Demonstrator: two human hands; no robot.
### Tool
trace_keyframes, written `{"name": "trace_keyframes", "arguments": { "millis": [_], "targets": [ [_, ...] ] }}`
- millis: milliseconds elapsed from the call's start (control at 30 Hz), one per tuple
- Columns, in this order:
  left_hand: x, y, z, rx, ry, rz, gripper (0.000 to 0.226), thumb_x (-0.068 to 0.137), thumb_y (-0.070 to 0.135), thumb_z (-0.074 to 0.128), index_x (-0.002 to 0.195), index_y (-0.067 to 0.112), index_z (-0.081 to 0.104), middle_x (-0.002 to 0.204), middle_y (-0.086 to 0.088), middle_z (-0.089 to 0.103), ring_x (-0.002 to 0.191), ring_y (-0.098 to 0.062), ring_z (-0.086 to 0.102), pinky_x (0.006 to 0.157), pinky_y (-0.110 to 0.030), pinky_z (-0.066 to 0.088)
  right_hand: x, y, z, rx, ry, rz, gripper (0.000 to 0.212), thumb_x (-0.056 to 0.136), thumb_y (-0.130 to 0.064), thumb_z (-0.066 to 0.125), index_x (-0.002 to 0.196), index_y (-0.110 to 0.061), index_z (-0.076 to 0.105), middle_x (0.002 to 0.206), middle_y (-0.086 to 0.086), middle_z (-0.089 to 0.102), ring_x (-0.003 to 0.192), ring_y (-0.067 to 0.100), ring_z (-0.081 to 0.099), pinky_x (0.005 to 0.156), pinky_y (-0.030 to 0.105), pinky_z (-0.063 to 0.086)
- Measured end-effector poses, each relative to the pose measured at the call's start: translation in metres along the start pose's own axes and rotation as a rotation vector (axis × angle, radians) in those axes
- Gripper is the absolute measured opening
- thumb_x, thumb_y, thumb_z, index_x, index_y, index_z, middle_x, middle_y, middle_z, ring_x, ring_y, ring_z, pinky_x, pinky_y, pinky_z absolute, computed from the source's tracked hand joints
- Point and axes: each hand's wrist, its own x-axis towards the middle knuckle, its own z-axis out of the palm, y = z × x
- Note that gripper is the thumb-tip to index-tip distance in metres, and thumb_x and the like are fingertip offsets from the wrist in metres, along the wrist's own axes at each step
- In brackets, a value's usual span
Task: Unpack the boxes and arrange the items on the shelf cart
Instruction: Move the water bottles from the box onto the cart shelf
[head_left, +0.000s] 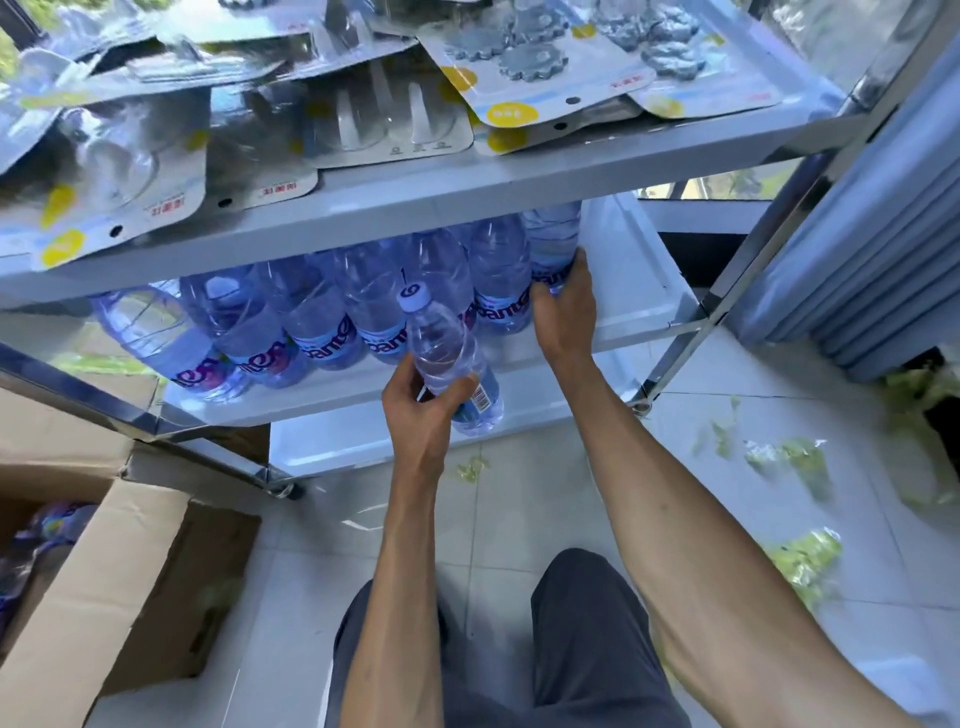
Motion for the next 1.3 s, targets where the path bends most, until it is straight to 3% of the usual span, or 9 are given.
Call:
{"name": "trace_keyframes", "arguments": {
  "millis": [400, 633, 833, 1100, 1300],
  "targets": [
    [0.012, -0.013, -0.018, -0.033, -0.102, 0.002, 0.046, 0.069, 0.001, 0.076, 0.114, 0.008, 0.066, 0.105, -0.005, 0.073, 0.092, -0.016, 0.069, 0.075, -0.023, 0.054, -0.002, 0.007, 0.016, -0.108, 0.085, -0.005, 0.082, 0.077, -0.035, 0.041, 0.154, -0.01, 0.023, 0.151, 0.01, 0.04, 0.133, 0.03, 0.042, 0.109, 0.042, 0.036],
    [0.024, -0.013, -0.022, -0.047, -0.122, -0.034, 0.046, 0.063, 0.001, 0.078, 0.107, 0.004, 0.068, 0.097, -0.003, 0.075, 0.086, -0.016, 0.07, 0.071, -0.024, 0.054, 0.005, 0.009, 0.02, -0.146, 0.145, -0.004, 0.076, 0.078, -0.033, 0.041, 0.151, -0.012, 0.03, 0.146, 0.008, 0.046, 0.129, 0.03, 0.046, 0.106, 0.043, 0.039],
    [0.044, -0.008, -0.02, -0.059, -0.15, -0.064, 0.045, 0.061, 0.002, 0.077, 0.105, 0.003, 0.068, 0.097, -0.008, 0.074, 0.086, -0.022, 0.07, 0.074, -0.033, 0.057, 0.025, 0.005, 0.024, -0.157, 0.125, -0.034, 0.063, 0.08, -0.032, 0.042, 0.139, -0.011, 0.042, 0.135, 0.009, 0.055, 0.119, 0.032, 0.053, 0.098, 0.041, 0.043],
    [0.077, -0.007, -0.03, -0.066, -0.124, -0.076, 0.05, 0.059, 0.002, 0.074, 0.109, 0.0, 0.066, 0.103, -0.016, 0.072, 0.089, -0.028, 0.07, 0.073, -0.034, 0.057, 0.029, 0.003, 0.053, -0.199, 0.178, -0.049, 0.069, 0.084, -0.033, 0.042, 0.148, -0.009, 0.032, 0.144, 0.011, 0.048, 0.125, 0.033, 0.05, 0.102, 0.042, 0.041],
    [0.076, -0.008, -0.031, -0.053, -0.145, -0.063, 0.049, 0.059, 0.003, 0.075, 0.107, 0.004, 0.068, 0.099, -0.008, 0.074, 0.088, -0.023, 0.07, 0.071, -0.03, 0.056, 0.024, 0.005, 0.054, -0.226, 0.195, -0.027, 0.075, 0.084, -0.038, 0.037, 0.152, -0.007, 0.027, 0.149, 0.013, 0.043, 0.13, 0.034, 0.046, 0.105, 0.043, 0.038]
  ]
}}
